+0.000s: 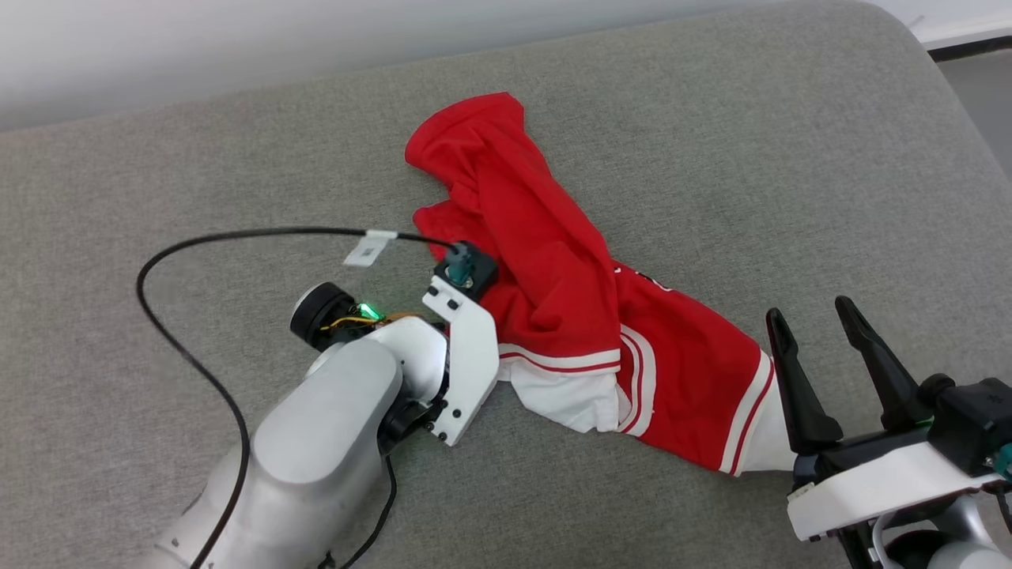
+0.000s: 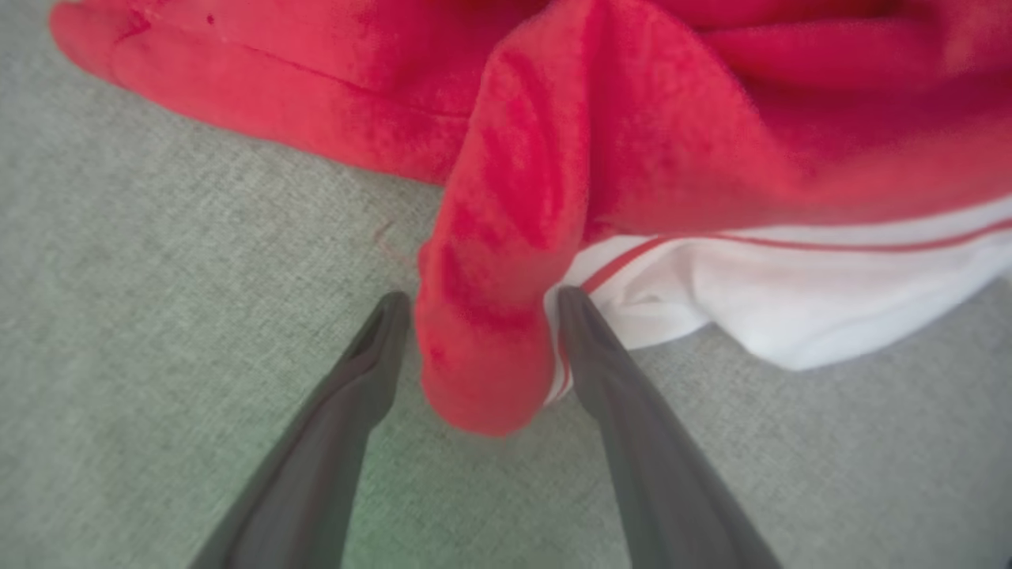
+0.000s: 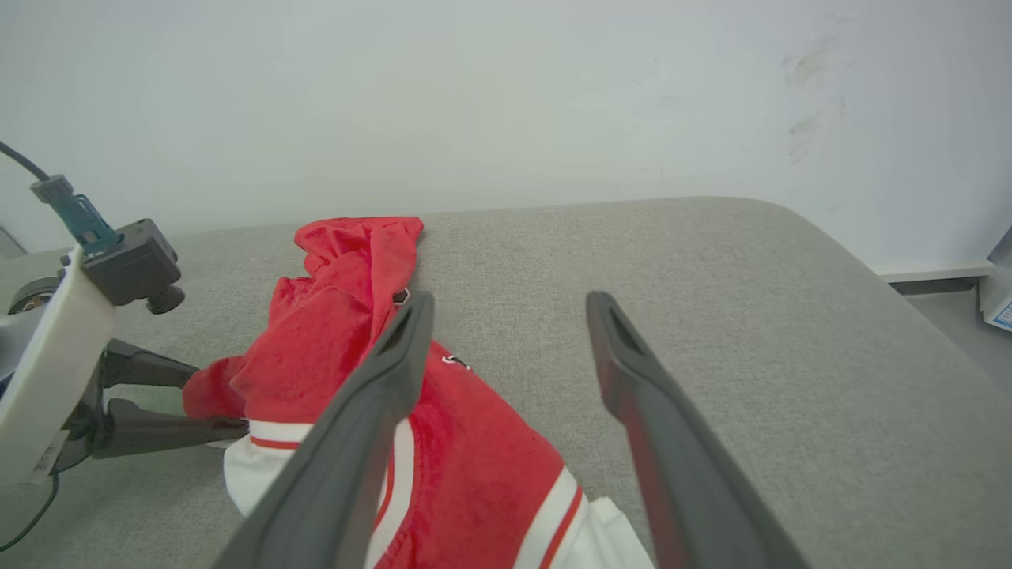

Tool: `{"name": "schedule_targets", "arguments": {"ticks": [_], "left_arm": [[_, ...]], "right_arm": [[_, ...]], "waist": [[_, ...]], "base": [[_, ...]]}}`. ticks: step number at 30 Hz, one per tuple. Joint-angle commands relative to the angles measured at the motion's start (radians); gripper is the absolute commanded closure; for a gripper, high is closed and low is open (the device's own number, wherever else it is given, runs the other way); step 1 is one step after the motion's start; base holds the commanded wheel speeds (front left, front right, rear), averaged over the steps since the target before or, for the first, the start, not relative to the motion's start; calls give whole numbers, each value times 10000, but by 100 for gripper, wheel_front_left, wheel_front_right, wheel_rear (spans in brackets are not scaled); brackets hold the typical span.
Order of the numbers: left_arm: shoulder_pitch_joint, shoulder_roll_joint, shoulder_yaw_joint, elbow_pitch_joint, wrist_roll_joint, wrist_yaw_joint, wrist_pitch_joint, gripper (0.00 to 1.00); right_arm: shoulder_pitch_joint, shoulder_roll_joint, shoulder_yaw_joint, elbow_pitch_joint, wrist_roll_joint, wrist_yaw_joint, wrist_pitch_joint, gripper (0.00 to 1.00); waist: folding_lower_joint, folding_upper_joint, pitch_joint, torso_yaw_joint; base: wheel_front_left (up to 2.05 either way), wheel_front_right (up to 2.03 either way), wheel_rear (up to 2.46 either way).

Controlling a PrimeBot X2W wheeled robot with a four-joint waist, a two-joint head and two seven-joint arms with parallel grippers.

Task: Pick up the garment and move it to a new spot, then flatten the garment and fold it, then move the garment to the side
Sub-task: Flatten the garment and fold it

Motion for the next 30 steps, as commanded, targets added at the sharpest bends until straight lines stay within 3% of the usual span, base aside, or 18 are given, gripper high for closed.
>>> {"name": "schedule_targets", "arguments": {"ticks": [1, 2, 3, 4, 10, 16, 24, 30], "left_arm": [[544, 120, -520, 433, -141, -72, 554, 23], [522, 187, -747, 492, -296, -74, 838, 47], [492, 256, -928, 532, -471, -77, 1048, 62], [441, 331, -1067, 569, -625, -79, 1218, 100], [-12, 641, -969, 461, -823, -23, 424, 100], [58, 729, -383, -436, -819, 456, -1163, 100], [1091, 1922, 503, -2634, -1022, 1453, -1844, 100], [2966, 2937, 1421, -4416, -1758, 2658, -1834, 100]], "right_arm": [[-124, 41, 24, 7, 16, -3, -72, 0], [-137, 42, 51, 5, 39, -3, -81, 0], [-157, 46, 74, 6, 28, -3, -88, 0], [-174, 48, 95, 11, 14, -3, -91, 0], [-6, 58, -14, 102, 85, -3, -105, 0], [208, 64, -253, -24, -26, -3, 55, 0], [586, 59, -531, -384, -100, -3, 449, 0], [712, 59, -642, -646, -124, -3, 655, 0]], "waist": [[-2, -1, 3, -21], [-2, -1, -2, -41], [-2, -1, -12, -62], [-2, -1, -23, -86], [-2, -1, -277, -59], [-2, -1, -838, 450], [-2, -1, -1483, 1515], [-2, -1, -1607, 2090]], "base": [[0, 0, 0], [0, 0, 0], [0, 0, 0], [0, 0, 0], [0, 0, 0], [0, 0, 0], [0, 0, 0], [0, 0, 0]]}}
